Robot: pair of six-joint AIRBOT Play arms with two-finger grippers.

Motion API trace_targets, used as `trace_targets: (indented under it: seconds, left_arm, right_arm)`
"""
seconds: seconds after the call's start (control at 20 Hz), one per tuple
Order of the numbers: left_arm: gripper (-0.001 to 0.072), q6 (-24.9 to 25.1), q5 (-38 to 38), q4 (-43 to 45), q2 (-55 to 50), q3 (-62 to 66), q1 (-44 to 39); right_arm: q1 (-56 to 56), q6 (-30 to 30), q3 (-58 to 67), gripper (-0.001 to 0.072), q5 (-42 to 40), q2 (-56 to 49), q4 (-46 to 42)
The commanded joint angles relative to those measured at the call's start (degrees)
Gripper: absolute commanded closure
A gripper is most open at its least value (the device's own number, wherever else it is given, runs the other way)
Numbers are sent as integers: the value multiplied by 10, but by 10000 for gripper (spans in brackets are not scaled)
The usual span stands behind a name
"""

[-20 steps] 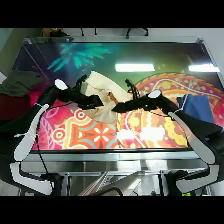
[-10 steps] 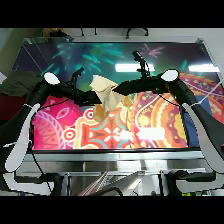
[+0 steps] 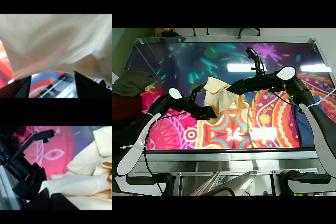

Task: Fold the shirts.

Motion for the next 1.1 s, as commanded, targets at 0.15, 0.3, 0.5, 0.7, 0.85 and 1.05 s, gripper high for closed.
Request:
trace_targets:
  seconds: [0.15, 0.3, 0.5, 0.7, 0.85, 1.05]
  left_arm:
    - [126, 18, 39, 1, 1, -64, 12]
    - [126, 22, 31, 1, 19, -65, 30]
    - [126, 27, 31, 1, 50, -64, 55]
    - [126, 27, 30, 1, 63, -64, 62]
    - [126, 27, 30, -7, 62, -64, 43]
    - [126, 27, 53, -39, 62, -60, 4]
  right_arm:
    - [0, 5, 1, 694, 9, -5, -3]
    - [0, 34, -1, 693, 38, -15, -41]
    - [1, 59, -70, 694, 60, -47, -77]
    - [2, 55, -194, 694, 12, -52, -64]
    - [2, 47, -202, 644, 13, -51, -25]
    - [0, 45, -202, 383, 23, -45, -12]
